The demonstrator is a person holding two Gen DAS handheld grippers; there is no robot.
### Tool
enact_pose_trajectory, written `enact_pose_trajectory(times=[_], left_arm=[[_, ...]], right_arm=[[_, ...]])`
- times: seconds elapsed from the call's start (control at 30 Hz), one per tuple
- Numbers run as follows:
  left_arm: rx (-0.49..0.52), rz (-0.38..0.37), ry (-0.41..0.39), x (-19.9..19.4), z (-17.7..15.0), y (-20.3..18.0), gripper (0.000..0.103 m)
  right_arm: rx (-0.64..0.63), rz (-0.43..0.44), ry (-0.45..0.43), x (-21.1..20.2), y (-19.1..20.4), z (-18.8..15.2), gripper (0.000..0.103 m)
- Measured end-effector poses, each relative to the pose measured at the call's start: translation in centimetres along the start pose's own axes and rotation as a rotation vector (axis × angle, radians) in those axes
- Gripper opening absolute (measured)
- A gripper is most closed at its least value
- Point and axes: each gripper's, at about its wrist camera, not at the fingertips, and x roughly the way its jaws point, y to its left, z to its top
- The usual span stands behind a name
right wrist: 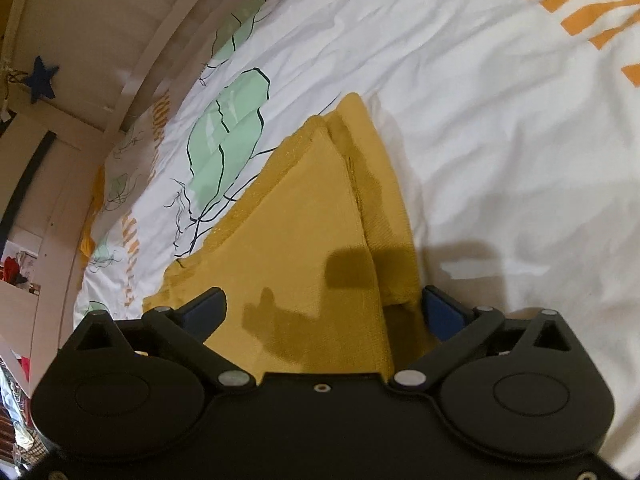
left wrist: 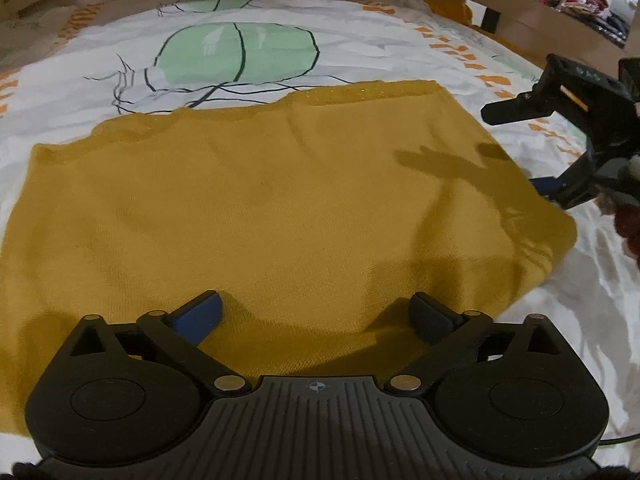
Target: Fold small clothes
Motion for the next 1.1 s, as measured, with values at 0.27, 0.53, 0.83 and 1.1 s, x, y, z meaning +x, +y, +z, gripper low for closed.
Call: enact_pose_trajectory(times=[0.27, 0.53, 0.83, 1.1], left_arm=[[-0.102, -0.037, 0.007, -0.8, 1.5, 1.6, 0.099], [-0.221, 0.073, -0.027, -0.4, 6.8, 3.8, 0.099], [-0.31, 0.145, 0.09, 4.7, 8.9, 5.9, 0.095], [-0.284, 0.162, 0.093, 4.9, 9.2, 5.7, 0.097]], right_arm=[[0.074, -0.01, 0.003, 0.2, -0.3, 0.5, 0.103], [0.081, -0.018, 0.016, 0.4, -0.2, 0.7, 0.103], [0.009, -0.014, 0.038, 0.7, 0.0, 0.9, 0.103], [-0.104, 0.091, 0.059, 1.6, -0.5, 1.9, 0.103]])
